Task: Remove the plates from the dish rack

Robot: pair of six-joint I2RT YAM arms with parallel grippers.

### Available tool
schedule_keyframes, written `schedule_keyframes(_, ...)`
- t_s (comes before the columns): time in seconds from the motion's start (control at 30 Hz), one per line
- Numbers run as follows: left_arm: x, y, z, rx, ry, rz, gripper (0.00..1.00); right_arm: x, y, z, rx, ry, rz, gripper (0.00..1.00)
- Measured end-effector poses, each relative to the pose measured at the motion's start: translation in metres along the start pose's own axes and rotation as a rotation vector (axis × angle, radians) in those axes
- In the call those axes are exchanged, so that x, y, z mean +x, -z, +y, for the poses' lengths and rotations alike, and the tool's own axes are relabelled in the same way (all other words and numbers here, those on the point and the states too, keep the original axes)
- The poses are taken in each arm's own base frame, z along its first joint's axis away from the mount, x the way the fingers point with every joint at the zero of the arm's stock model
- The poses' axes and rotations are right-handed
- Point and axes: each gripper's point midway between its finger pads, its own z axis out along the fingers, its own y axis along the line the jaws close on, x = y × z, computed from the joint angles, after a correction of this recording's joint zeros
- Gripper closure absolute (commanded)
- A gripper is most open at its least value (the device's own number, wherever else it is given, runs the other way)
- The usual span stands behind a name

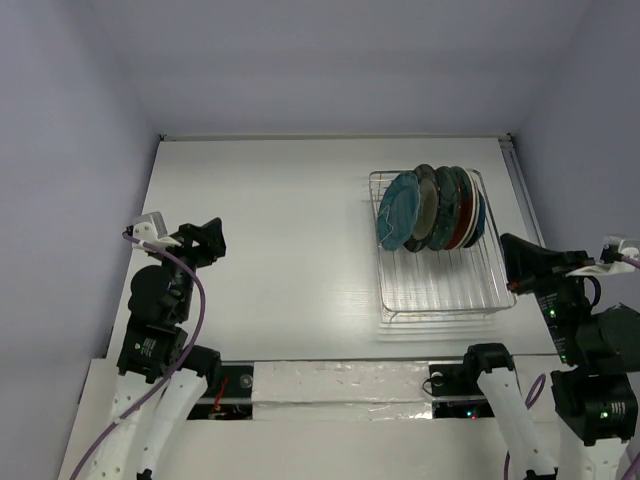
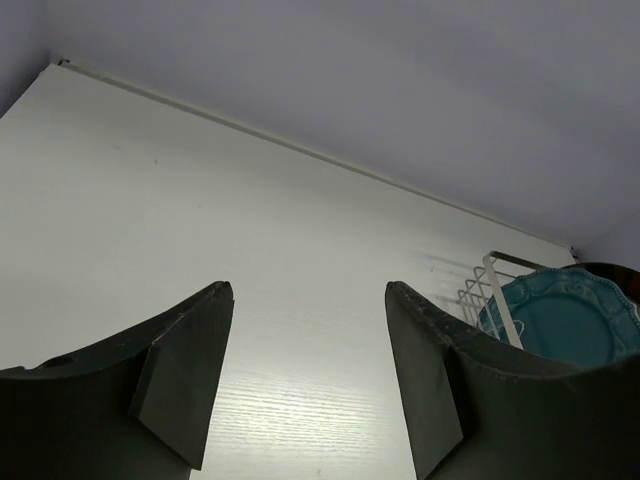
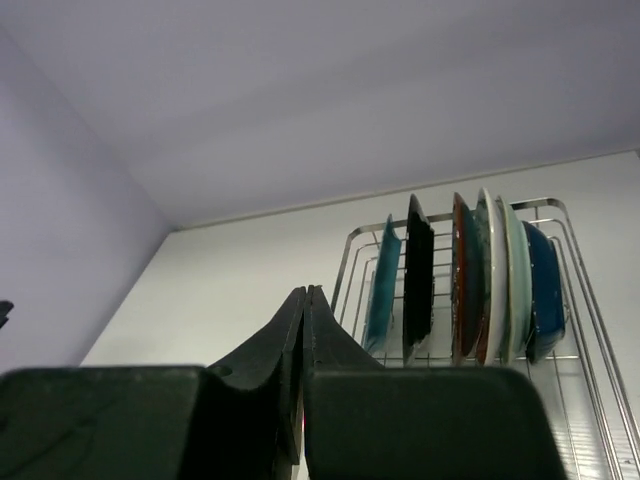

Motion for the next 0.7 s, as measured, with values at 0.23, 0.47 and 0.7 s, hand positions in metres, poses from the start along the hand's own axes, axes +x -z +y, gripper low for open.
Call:
schedule_keyframes(0.23, -0.001, 0.003, 0.001, 0.001, -0.016, -0.002, 0.52, 0.013, -0.031, 0.013, -0.084, -0.025, 0.100, 1.00)
schedule_keyframes(0.47, -0.007, 0.013, 0.000, 0.016, -0.015, -0.019, 1.00, 0.070, -0.094, 0.019, -0.107, -0.081, 0.337, 1.00)
schedule_keyframes(0.7, -0.003, 0.012, 0.000, 0.012, -0.018, -0.005, 1.00, 0.148, -0.134, 0.044, -0.030, 0.010, 0.542, 0.64)
